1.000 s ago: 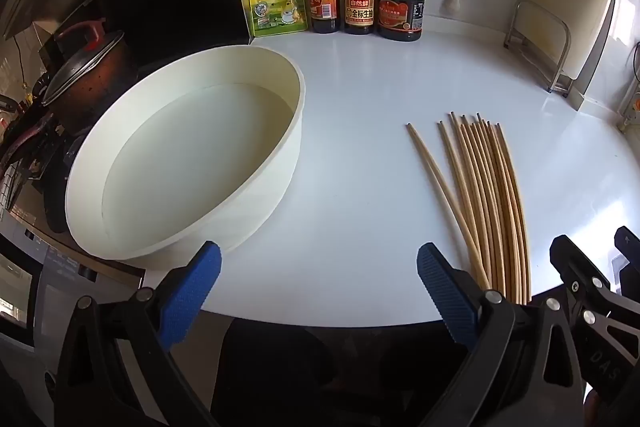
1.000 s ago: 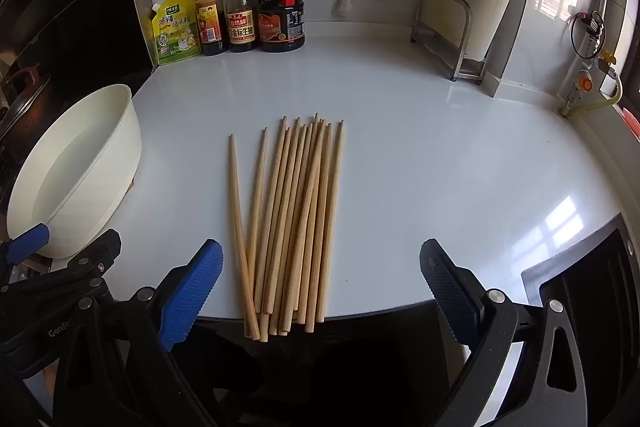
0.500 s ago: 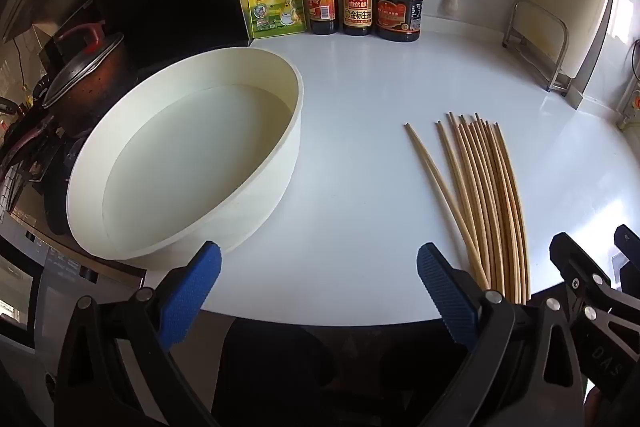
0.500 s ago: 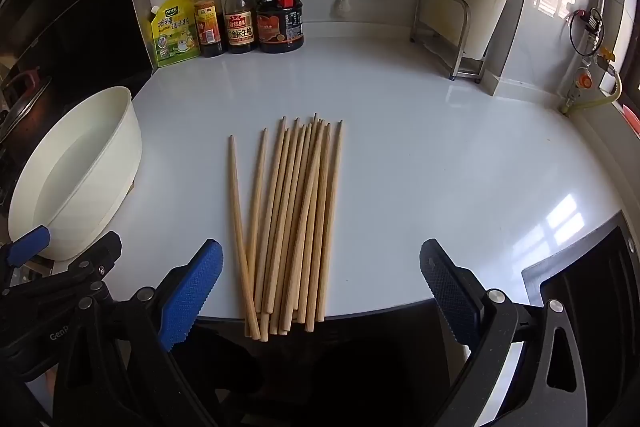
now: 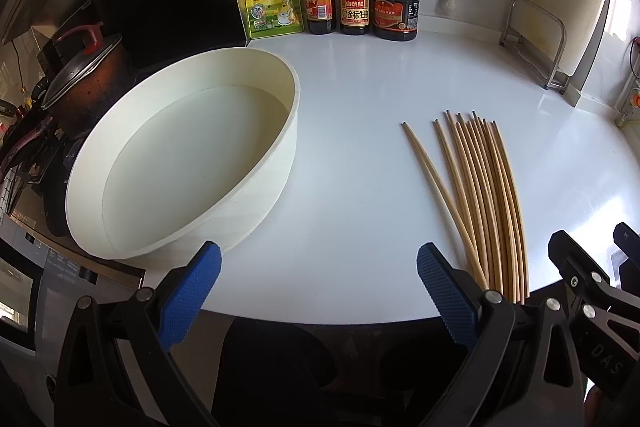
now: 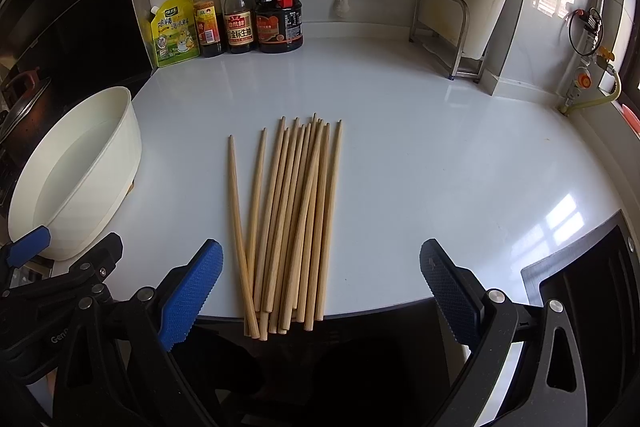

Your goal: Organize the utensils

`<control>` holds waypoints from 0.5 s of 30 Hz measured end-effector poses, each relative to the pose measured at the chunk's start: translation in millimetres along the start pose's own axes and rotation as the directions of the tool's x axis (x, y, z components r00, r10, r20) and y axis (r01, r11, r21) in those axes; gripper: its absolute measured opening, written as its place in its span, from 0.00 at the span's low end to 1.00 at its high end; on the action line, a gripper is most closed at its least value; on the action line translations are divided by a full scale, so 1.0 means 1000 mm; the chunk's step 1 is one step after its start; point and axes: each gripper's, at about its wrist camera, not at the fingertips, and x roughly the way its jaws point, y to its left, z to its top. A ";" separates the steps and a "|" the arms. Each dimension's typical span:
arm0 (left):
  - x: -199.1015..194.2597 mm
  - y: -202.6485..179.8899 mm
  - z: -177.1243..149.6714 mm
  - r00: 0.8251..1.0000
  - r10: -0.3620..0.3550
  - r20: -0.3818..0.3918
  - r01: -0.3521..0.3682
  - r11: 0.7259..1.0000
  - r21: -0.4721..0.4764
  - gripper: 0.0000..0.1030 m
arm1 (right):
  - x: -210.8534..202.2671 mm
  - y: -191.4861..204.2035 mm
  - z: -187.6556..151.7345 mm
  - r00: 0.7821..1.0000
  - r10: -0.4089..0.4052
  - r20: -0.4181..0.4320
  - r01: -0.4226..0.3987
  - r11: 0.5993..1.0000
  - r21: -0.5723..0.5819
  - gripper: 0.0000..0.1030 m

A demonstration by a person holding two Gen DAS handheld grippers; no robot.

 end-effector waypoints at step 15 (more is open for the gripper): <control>0.002 0.002 -0.003 1.000 -0.006 0.001 0.006 1.000 -0.005 0.94 | 0.000 -0.001 0.000 1.000 -0.004 0.002 0.004 1.000 -0.001 0.92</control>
